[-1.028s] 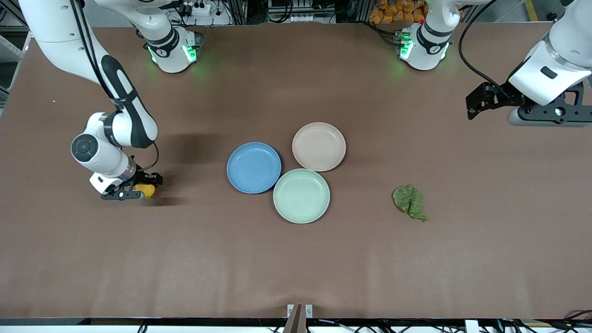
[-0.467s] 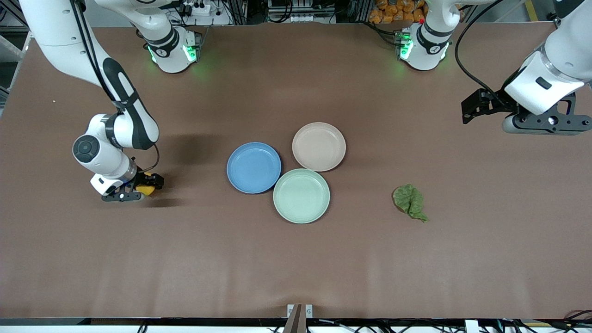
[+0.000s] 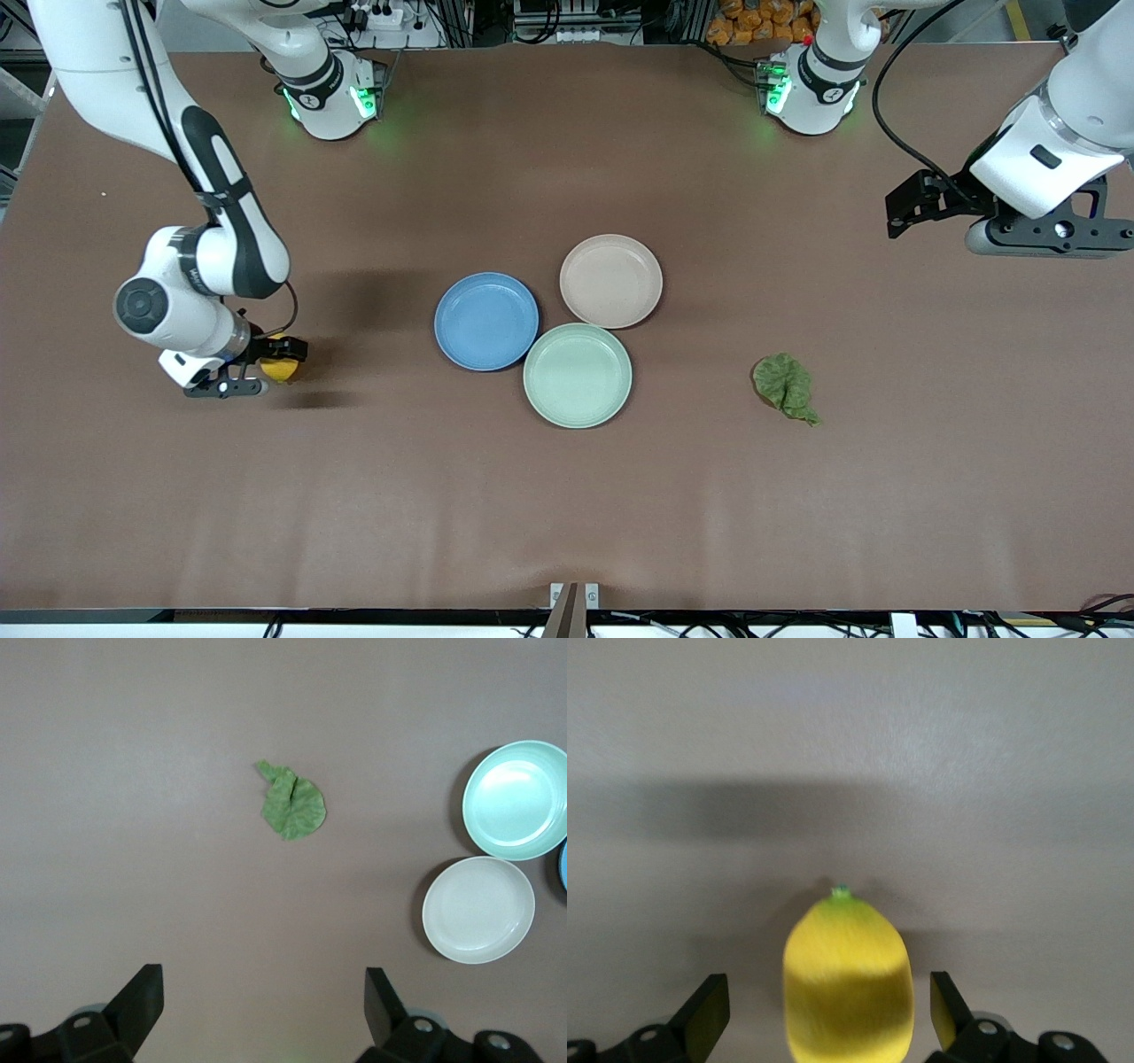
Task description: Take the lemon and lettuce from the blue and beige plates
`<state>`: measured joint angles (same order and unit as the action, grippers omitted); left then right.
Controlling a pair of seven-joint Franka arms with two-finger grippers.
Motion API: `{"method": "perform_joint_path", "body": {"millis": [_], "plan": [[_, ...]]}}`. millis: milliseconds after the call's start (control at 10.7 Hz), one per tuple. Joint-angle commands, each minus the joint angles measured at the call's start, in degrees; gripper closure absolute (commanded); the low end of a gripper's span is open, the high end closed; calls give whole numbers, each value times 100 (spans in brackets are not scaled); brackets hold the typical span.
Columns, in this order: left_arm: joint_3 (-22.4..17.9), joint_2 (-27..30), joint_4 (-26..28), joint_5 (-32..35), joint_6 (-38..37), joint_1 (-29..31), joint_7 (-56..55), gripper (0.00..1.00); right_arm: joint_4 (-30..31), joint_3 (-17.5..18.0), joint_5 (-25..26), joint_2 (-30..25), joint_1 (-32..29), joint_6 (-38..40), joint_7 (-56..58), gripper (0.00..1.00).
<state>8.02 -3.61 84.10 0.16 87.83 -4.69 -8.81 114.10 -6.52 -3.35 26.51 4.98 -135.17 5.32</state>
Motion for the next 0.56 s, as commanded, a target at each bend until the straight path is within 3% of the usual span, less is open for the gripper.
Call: {"method": "perform_joint_path", "body": {"millis": [0,467], "plan": [[33,9,-69,230,50,4,-15,0,-308,72,-236,-199,-94,682,40,0],[42,36,-86,231,41,3,29,0,-818,-139,-167,-857,-50,1923,189,0]]}}
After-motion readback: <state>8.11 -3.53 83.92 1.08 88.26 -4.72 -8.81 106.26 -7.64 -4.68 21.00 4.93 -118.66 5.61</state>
